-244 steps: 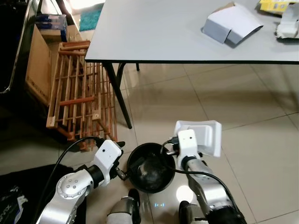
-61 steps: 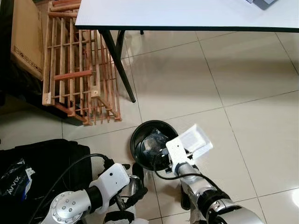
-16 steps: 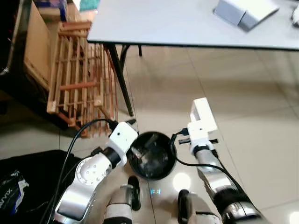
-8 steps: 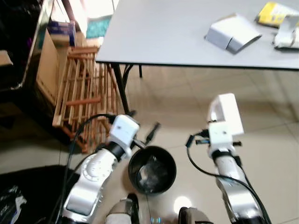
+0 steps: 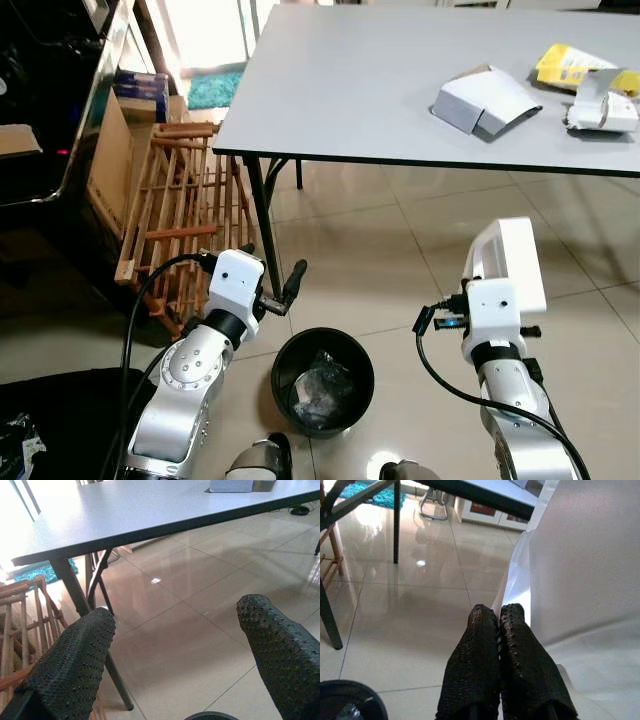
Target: Picking trash to rubbish bin
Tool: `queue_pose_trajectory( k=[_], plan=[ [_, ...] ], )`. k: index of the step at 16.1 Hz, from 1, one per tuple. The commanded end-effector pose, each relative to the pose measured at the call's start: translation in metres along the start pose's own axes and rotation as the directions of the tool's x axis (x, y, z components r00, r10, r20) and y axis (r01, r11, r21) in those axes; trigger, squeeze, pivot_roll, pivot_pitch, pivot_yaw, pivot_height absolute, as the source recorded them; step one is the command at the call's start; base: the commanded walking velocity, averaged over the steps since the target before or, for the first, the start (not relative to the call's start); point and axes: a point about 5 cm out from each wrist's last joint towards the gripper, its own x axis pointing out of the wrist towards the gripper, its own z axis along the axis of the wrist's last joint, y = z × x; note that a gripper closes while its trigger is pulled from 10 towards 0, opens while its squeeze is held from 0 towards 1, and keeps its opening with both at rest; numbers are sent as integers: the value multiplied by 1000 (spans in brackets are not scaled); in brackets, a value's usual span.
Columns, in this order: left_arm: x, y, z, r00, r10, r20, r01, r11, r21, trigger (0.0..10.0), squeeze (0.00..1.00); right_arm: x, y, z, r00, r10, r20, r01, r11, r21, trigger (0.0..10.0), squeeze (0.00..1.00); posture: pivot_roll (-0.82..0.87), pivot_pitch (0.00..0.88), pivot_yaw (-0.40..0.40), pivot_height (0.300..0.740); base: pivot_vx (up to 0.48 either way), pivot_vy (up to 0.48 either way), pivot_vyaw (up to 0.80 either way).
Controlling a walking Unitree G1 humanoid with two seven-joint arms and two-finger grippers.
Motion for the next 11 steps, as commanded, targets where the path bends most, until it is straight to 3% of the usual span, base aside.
queue_pose_trajectory(
  k=[1,5,11],
  plan=[
    [1,2,-2,1000,9,-12,-9,1000,-6,10000,0,-2,0,5,1000,7,0,-7,1000,19,10000,0,-31,127,49,740,0,0,0],
    [3,-2,-3,1000,-10,-14,10,1000,-7,10000,0,-3,0,5,1000,7,-22,-6,1000,22,10000,0,-35,130,56,740,0,0,-650],
    [2,-2,-4,999,-27,-33,27,1000,8,10000,0,-5,3,4,999,23,-45,-22,999,30,10000,0,-28,139,62,740,0,0,0]
  ],
)
